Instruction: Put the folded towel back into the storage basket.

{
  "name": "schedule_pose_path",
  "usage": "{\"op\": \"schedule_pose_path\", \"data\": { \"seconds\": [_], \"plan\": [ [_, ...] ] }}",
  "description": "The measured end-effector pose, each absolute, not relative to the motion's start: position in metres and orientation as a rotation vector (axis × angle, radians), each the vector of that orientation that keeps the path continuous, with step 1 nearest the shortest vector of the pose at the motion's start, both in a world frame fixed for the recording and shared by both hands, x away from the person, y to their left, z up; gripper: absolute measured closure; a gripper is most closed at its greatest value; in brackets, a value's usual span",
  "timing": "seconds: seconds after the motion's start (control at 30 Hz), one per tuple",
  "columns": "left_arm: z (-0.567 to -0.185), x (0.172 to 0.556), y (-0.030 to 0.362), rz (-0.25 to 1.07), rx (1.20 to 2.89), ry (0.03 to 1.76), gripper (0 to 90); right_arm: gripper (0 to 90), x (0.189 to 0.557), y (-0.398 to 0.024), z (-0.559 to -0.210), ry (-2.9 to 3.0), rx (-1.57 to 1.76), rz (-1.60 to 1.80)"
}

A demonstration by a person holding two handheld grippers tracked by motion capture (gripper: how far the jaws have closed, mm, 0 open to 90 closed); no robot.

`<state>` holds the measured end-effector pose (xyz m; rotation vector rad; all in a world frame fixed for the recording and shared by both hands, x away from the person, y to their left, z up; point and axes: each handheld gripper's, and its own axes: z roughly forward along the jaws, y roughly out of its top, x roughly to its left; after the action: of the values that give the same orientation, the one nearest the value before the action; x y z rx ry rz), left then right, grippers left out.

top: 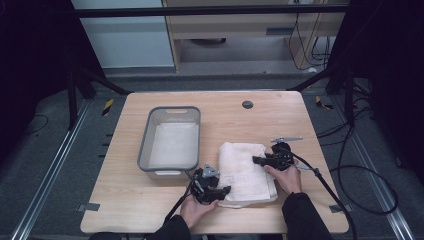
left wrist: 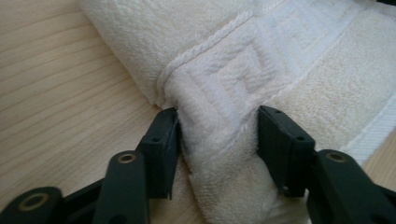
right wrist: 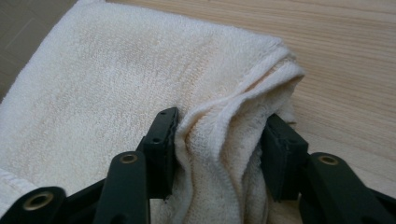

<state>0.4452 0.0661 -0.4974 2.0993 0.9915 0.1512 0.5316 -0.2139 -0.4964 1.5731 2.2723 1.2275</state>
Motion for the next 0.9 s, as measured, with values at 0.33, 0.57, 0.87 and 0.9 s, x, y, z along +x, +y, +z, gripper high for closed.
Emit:
{"op": "schedule_pose_path", "data": {
  "seconds": [0.33, 0.57, 0.87, 0.9],
  "plan": [
    [-0.495, 0.446, 0.065, 0.124, 2.109, 0.968, 64.9, 67.0, 0.53, -0.212, -0.494, 2.27, 1.577, 1.259],
    [-0.493, 0.448, 0.069, 0.094, 2.094, 0.956, 73.4, 68.8, 0.53, -0.212, -0.487, 2.256, 1.565, 1.277],
    [-0.485, 0.445, 0.075, 0.114, 2.05, 0.937, 74.5, 69.0, 0.523, -0.214, -0.469, 2.211, 1.521, 1.343],
    [-0.481, 0.444, 0.077, 0.121, 2.04, 0.929, 74.5, 68.9, 0.521, -0.214, -0.463, 2.198, 1.499, 1.358]
  ]
}}
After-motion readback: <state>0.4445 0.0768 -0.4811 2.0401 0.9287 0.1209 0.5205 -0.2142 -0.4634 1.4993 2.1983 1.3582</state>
